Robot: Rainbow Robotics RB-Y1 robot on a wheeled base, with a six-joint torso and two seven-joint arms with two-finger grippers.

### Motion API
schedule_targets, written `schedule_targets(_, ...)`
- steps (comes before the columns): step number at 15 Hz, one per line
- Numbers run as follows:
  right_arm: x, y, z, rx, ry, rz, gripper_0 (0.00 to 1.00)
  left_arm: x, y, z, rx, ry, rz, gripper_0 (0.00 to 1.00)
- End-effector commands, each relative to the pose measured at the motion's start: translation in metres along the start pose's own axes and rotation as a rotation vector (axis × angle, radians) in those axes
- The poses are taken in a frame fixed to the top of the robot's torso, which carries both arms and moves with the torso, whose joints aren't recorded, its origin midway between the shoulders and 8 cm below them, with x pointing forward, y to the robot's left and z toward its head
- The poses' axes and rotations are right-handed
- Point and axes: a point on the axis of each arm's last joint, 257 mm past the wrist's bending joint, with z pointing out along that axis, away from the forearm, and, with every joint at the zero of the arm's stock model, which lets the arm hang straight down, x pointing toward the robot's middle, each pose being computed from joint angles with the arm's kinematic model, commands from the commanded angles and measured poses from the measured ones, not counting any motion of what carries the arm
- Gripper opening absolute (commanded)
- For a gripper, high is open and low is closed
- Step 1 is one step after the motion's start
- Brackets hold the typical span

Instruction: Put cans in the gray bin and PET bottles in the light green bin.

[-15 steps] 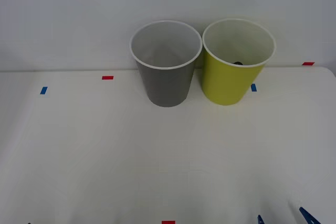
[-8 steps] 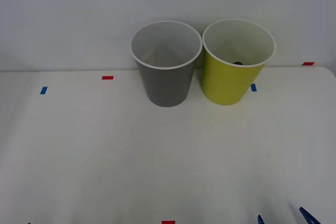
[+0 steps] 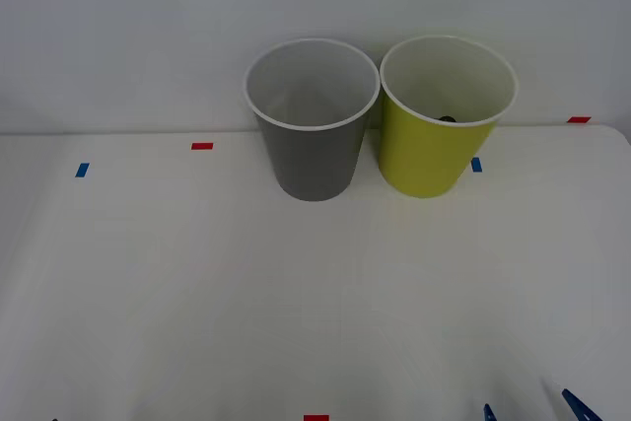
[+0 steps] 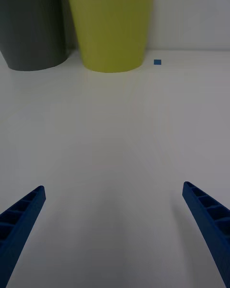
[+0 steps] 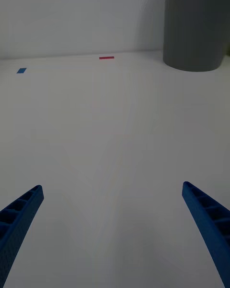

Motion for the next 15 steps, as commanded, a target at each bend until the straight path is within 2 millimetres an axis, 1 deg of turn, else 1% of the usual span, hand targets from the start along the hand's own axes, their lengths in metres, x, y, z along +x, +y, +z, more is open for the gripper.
schedule_targets(1,0.0000,0.0000,0.0000,0.000,0.000,0.000,1.00,0.0000,0.0000,0.0000,0.000,0.000,0.000,1.00)
schedule_targets(15,0.0000,0.0000,0.0000,0.000,0.000,0.000,1.00,0.0000,0.0000,0.0000,0.000,0.000,0.000,1.00)
